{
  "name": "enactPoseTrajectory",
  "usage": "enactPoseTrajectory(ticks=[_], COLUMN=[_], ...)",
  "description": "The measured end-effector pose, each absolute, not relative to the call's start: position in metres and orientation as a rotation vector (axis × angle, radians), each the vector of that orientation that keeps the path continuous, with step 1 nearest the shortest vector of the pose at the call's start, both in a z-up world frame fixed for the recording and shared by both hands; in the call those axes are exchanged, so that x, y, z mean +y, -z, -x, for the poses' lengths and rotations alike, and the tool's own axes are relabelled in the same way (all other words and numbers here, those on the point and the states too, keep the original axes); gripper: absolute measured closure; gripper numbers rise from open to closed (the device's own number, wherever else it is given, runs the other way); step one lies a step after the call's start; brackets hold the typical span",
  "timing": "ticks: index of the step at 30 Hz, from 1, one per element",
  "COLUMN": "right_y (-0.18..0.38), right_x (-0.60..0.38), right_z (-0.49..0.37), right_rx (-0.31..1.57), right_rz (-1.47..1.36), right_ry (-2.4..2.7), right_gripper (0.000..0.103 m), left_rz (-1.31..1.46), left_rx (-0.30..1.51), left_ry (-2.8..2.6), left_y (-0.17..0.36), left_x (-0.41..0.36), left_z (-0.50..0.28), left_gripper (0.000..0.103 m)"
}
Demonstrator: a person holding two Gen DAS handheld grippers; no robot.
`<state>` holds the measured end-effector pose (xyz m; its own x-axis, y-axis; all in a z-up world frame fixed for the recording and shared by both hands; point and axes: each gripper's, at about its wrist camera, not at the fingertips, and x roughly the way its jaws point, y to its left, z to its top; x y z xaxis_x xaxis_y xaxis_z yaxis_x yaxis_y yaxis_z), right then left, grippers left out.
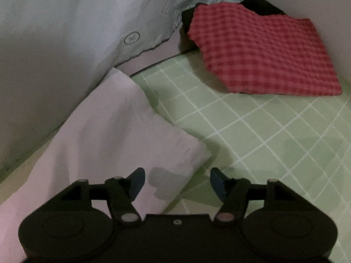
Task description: Fold clothes
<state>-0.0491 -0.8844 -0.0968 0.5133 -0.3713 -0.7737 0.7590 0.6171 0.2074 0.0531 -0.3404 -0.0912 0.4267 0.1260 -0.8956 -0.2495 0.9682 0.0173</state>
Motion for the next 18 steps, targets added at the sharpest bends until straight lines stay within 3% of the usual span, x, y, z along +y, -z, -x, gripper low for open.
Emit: enactPoseTrajectory(ticks=[2,3,4,6,9,12,15,18], right_y=[0.099,0.099,0.098,0.093,0.069,0.003,-0.067,-0.085], right_x=[-0.880,-0.878,-0.877,-0.878,-0.875,-0.867,-0.853,-0.848], right_z=[0.041,0.036,0.029,0.023,0.022,0.048,0.103,0.161], right_rx=[0.767,0.779,0.792,0.793,0.747,0.568,0.394,0.363], right_rz=[-0.547,-0.518,-0.483,-0.464,-0.410,-0.389,-0.349,-0.404], right_ry=[0.722,0.721,0.720,0.663,0.589,0.570,0.602,0.662], right_gripper=[0.038,0.047,0.070,0.096,0.097,0.097,0.097,0.097], left_rz=[0.127,0.128,0.129,0.131,0.127,0.139,0.165,0.206], left_rx=[1.103,1.101,1.101,1.106,1.134,1.129,1.077,1.049], left_ry=[-0.239,-0.241,-0.243,-0.244,-0.230,-0.228,-0.196,-0.172], left_y=[0.091,0.091,0.092,0.092,0.090,0.080,0.063,0.050], left_x=[-0.341,-0.341,-0.340,-0.340,-0.337,-0.331,-0.324,-0.314], left_z=[-0.053,-0.053,-0.053,-0.055,-0.058,-0.056,-0.043,-0.024], left_gripper=[0.000,0.000,0.000,0.000,0.000,0.000,0.000,0.000])
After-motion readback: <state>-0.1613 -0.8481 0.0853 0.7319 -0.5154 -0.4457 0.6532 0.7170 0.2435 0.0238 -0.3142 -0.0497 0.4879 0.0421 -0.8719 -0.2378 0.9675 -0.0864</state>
